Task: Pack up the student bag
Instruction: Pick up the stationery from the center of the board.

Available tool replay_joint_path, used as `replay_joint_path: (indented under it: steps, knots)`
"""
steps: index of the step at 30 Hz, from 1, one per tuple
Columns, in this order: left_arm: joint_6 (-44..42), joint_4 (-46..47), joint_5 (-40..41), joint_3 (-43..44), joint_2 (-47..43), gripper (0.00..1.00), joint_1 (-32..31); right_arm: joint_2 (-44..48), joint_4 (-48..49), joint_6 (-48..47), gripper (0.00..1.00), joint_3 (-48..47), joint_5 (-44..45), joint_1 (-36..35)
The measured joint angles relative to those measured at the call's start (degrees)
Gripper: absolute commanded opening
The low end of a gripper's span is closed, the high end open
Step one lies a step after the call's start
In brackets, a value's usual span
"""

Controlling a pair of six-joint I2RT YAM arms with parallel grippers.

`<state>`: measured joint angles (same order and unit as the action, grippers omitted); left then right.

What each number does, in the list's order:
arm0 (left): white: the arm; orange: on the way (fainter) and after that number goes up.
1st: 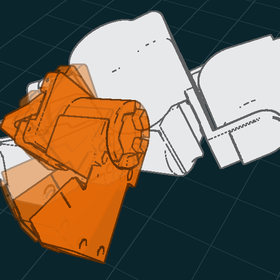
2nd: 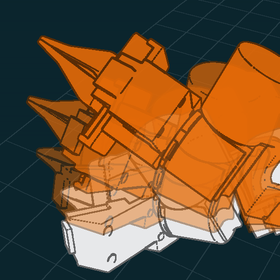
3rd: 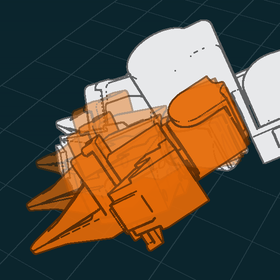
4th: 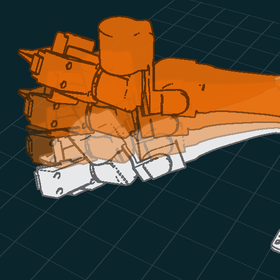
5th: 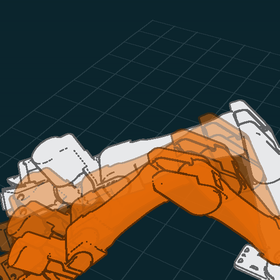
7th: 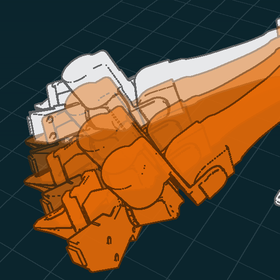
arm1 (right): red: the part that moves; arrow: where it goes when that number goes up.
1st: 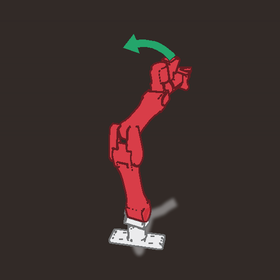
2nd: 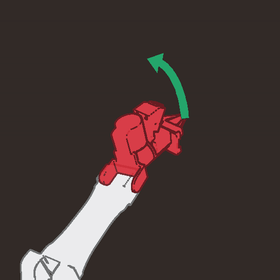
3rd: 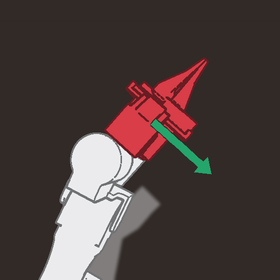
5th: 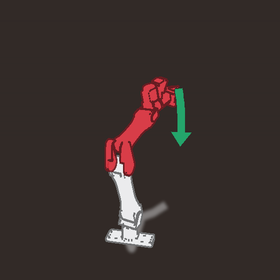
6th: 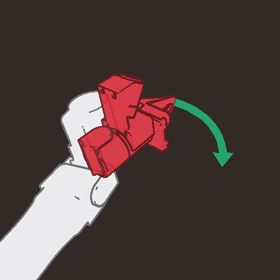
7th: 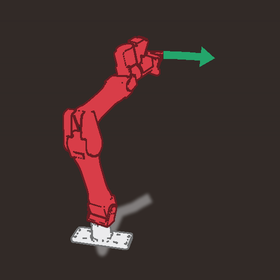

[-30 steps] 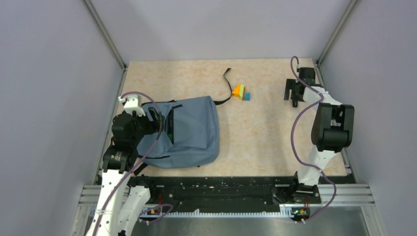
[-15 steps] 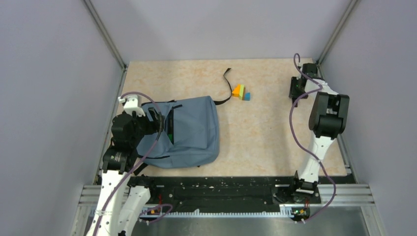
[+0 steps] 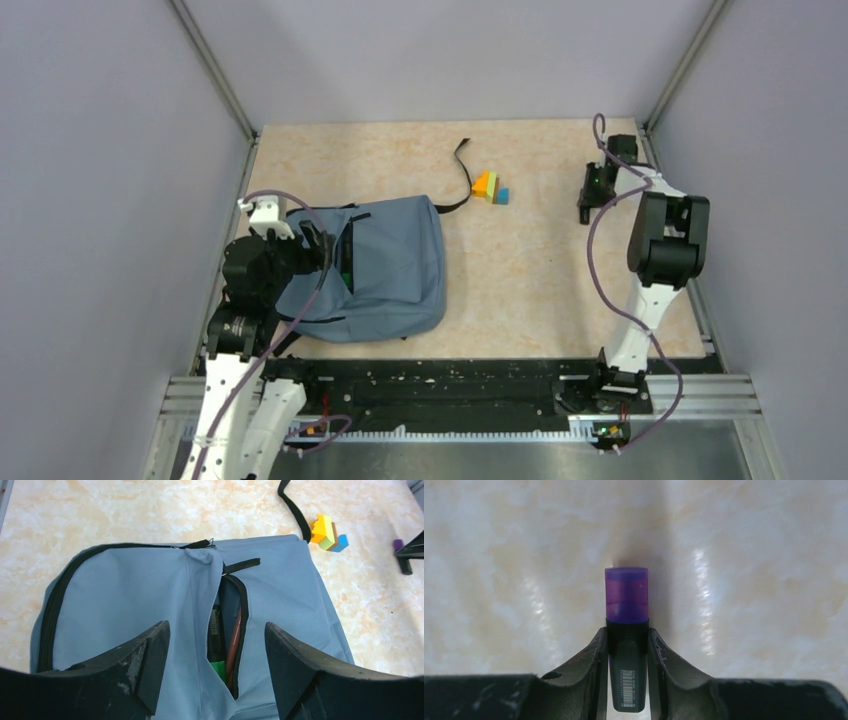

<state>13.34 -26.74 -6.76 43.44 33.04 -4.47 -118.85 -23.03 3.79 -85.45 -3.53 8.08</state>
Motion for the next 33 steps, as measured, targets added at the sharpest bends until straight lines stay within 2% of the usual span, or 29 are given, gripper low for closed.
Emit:
replay_joint_path:
  steps: [5, 11, 15, 18, 20, 26, 33]
  knots:
    - [-1.03, 1.53, -1.97, -0.52, -1.64, 0.63, 0.0, 8.9, 1.31, 3.63, 0.0, 9.62, -0.92, -7.23]
    - [3.74, 5.18, -7.15, -1.7, 0.26, 0.64, -1.7, 24.13, 7.87, 7.98, 0.0, 20.52, -5.7, -18.78]
    - [9.38, 9.88, -6.56, -3.37, 1.84, 0.64, -9.25, 29.77, 11.02, 9.62, 0.0, 22.82, -6.86, -26.16]
    - [12.96, 15.58, -4.24, -3.23, 6.43, 0.65, -18.12, 32.35, 14.16, 10.03, 0.0, 23.3, -6.78, -33.16]
    - [16.48, 20.76, -4.09, -3.45, 10.43, 0.66, -21.88, 34.51, 17.11, 10.58, 0.0, 24.68, -6.58, -37.83]
    - [27.04, 36.85, -1.2, -7.65, 18.93, 0.68, -27.89, 39.06, 22.64, 11.72, 0.0, 26.03, -4.44, -47.65]
    - [33.0, 48.81, 3.17, -9.53, 21.03, 0.72, -31.82, 42.32, 24.72, 11.65, 0.0, 26.99, -3.04, -51.32]
